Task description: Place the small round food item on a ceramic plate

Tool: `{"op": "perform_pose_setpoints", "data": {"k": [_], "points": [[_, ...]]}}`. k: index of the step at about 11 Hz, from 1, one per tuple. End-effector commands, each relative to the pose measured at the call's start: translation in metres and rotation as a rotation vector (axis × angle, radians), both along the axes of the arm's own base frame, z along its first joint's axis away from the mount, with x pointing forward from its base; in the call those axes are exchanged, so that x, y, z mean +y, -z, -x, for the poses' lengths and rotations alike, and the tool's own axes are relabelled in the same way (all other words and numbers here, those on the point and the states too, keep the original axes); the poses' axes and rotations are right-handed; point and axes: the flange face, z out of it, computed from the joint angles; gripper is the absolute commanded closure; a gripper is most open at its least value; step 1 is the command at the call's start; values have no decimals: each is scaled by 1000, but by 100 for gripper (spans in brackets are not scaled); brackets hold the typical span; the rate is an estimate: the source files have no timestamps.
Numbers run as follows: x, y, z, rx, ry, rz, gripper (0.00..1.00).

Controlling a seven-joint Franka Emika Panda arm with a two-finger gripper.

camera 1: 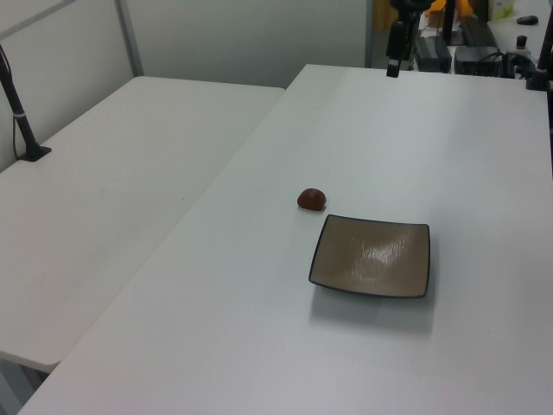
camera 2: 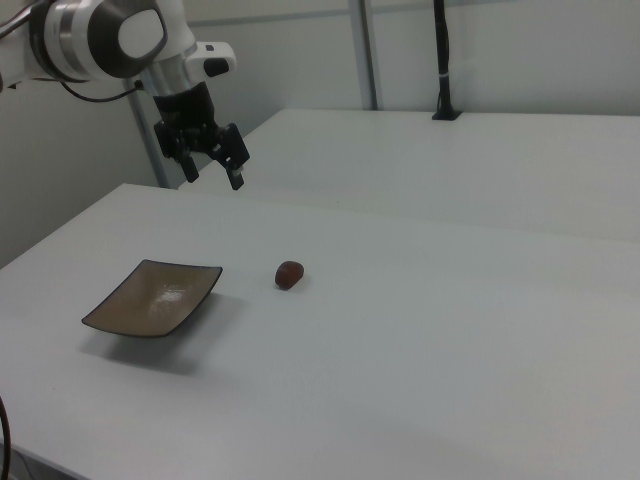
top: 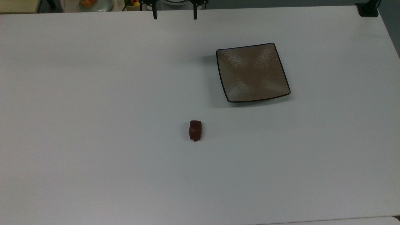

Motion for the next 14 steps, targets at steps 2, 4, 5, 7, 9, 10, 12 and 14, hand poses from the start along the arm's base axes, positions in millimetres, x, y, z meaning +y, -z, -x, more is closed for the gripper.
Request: {"op": "perform_pose_setpoints", "data": {"k": [2,4,5,7,9,10,12,14], "points": [[5,4,6,9,3,-15,0],[5,4,6,10,5,-16,0],[4,4,6,10,6,-16,0],[4,3,5,6,1,-15,0],[5,3,5,7,3,-18,0],[8,4,5,8,1,-27,0],[13,9,-1,10,1,-28,0],[11,4,-6,0,7,-39,0]]}}
